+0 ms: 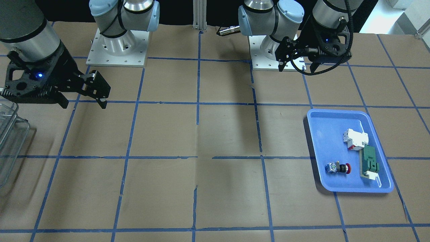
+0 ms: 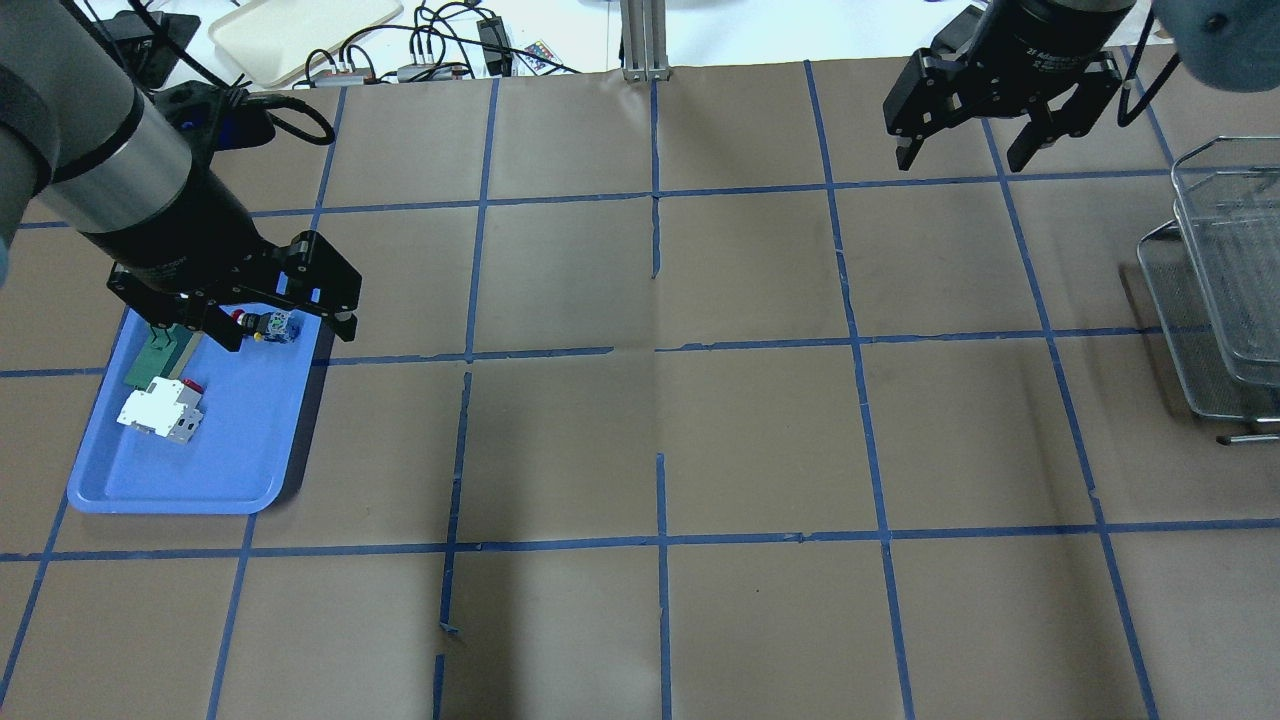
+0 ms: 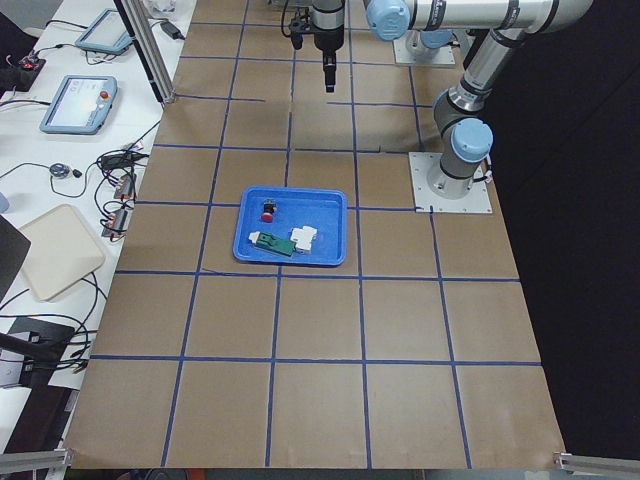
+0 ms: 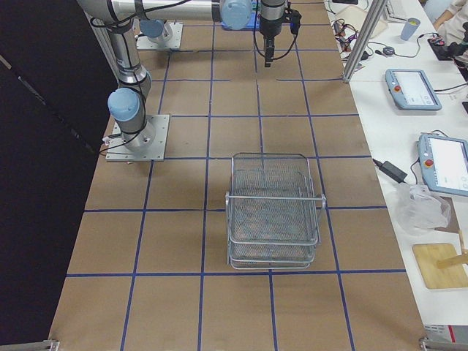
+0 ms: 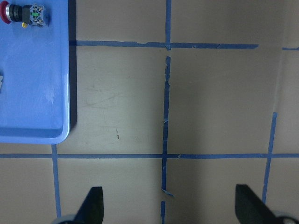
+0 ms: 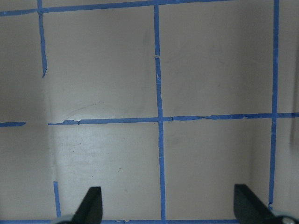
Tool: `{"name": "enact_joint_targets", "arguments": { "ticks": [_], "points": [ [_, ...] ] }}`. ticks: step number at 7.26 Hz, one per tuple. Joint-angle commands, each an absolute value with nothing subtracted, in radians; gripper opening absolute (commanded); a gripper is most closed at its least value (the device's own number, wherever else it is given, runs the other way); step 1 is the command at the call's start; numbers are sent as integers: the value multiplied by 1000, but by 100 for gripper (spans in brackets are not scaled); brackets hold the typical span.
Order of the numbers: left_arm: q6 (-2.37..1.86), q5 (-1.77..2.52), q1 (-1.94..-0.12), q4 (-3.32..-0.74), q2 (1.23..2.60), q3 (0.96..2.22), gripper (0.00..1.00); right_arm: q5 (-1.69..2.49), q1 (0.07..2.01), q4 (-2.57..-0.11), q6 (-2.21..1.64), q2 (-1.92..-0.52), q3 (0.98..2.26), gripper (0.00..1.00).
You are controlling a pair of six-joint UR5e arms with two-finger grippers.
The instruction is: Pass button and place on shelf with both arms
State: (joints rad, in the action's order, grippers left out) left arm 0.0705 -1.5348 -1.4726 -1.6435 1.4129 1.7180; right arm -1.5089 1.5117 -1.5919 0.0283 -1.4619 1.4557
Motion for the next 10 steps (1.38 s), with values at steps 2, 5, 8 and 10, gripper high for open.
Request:
{"name": "enact_joint_targets", "arguments": {
  "ticks": [2, 5, 8, 10],
  "points": [
    [72, -1536, -1473, -1644, 1413, 1718, 100, -1520, 1525, -1594, 28, -1457, 1457, 100],
    [68, -1531, -1473, -1638, 1416, 1718, 100, -1528, 1525, -1583, 28, -1463, 1457, 100],
    [66, -1523, -1471, -1644, 1416, 1718, 100, -1528, 1526, -1554, 26, -1511, 1477, 100],
    [66, -1526, -1471, -1641, 1422, 1718, 100, -1526, 1525, -1566, 34, -1514, 1489, 100]
  ]
}}
